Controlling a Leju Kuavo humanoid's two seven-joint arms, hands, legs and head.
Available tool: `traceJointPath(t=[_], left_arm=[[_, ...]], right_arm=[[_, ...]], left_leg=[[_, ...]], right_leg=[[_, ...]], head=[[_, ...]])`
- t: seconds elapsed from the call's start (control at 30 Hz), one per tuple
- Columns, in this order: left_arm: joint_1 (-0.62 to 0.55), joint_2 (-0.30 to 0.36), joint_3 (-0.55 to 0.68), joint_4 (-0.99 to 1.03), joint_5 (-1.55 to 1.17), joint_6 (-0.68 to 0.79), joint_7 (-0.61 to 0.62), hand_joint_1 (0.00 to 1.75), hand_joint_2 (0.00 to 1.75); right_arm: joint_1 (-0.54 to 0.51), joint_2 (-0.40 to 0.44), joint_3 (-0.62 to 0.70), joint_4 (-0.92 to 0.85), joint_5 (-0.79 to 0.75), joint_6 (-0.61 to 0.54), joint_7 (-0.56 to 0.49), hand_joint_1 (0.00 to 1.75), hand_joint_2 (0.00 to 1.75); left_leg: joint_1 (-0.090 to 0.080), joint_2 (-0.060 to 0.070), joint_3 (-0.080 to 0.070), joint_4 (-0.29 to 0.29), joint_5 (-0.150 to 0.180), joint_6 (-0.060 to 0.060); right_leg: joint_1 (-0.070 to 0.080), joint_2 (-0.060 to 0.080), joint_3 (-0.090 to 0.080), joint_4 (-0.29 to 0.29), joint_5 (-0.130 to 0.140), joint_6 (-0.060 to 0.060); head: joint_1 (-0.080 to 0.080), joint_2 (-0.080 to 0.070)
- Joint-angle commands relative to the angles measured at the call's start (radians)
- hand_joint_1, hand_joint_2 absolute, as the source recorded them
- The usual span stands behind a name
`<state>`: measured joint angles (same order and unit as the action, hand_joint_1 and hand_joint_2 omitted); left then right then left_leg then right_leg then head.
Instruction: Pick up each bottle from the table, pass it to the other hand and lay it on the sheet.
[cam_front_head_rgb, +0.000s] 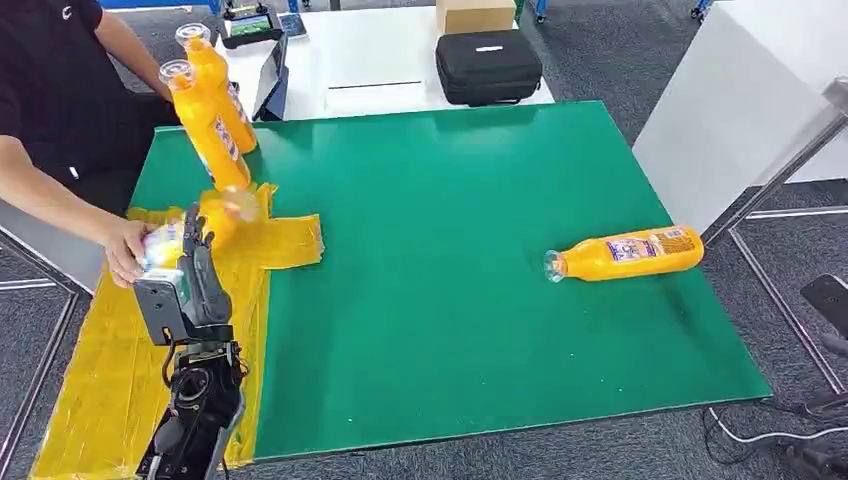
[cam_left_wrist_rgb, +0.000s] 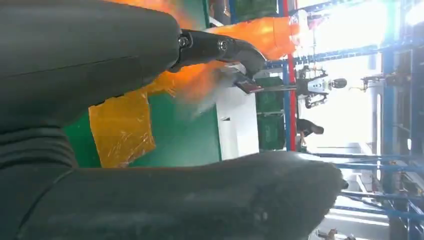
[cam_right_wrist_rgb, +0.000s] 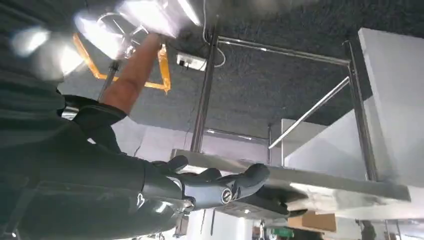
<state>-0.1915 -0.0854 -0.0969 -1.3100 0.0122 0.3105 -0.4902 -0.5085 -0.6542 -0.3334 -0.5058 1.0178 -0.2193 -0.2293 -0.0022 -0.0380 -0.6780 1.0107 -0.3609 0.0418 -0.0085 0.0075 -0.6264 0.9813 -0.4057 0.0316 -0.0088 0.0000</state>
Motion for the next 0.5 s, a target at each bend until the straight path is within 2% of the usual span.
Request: traceJointPath(t=[0.03, 0.07, 0.1, 0.17, 0.3, 0.5], left_arm=[[-0.051, 0.006, -0.024, 0.076, 0.028, 0.016, 0.003, 0.00, 0.00], [-0.049, 0.008, -0.022, 0.072, 0.031, 0.017, 0.004, 0.00, 0.00], [-0.044, 0.009, -0.019, 0.063, 0.037, 0.018, 0.006, 0.00, 0.00], [-0.031, 0.010, -0.016, 0.046, 0.041, 0.019, 0.009, 0.00, 0.00], [-0.025, 0.009, -0.017, 0.042, 0.041, 0.019, 0.009, 0.00, 0.00], [-0.025, 0.009, -0.018, 0.042, 0.042, 0.018, 0.009, 0.00, 0.00]], right_arm=[[-0.248, 0.097, 0.126, 0.164, 0.064, -0.098, 0.135, 0.00, 0.00], [-0.252, 0.107, 0.131, 0.164, 0.072, -0.104, 0.161, 0.00, 0.00], [-0.259, 0.114, 0.134, 0.165, 0.078, -0.120, 0.188, 0.00, 0.00], [-0.267, 0.120, 0.130, 0.165, 0.076, -0.125, 0.200, 0.00, 0.00], [-0.267, 0.117, 0.129, 0.165, 0.075, -0.123, 0.199, 0.00, 0.00], [-0.266, 0.115, 0.129, 0.166, 0.074, -0.122, 0.191, 0.00, 0.00]], left_leg=[[0.000, 0.013, 0.007, 0.001, -0.004, -0.002], [0.000, 0.009, 0.005, 0.000, -0.002, -0.002], [0.000, 0.012, 0.007, 0.000, -0.003, -0.003], [0.001, 0.011, 0.007, 0.000, -0.003, -0.003], [0.000, 0.005, 0.004, 0.000, 0.000, -0.001], [0.000, 0.006, 0.006, 0.001, -0.002, -0.002]], right_leg=[[0.000, 0.009, 0.005, 0.000, 0.000, -0.001], [0.001, 0.007, 0.003, -0.001, 0.001, -0.001], [0.001, 0.008, 0.005, -0.001, 0.000, -0.001], [0.002, 0.006, 0.006, -0.002, 0.000, -0.001], [0.000, 0.003, 0.003, -0.001, 0.000, 0.000], [0.001, 0.003, 0.006, 0.000, -0.001, 0.000]], head=[[0.000, 0.000], [0.000, 0.000], [0.000, 0.000], [0.000, 0.000], [0.000, 0.000], [0.000, 0.000]])
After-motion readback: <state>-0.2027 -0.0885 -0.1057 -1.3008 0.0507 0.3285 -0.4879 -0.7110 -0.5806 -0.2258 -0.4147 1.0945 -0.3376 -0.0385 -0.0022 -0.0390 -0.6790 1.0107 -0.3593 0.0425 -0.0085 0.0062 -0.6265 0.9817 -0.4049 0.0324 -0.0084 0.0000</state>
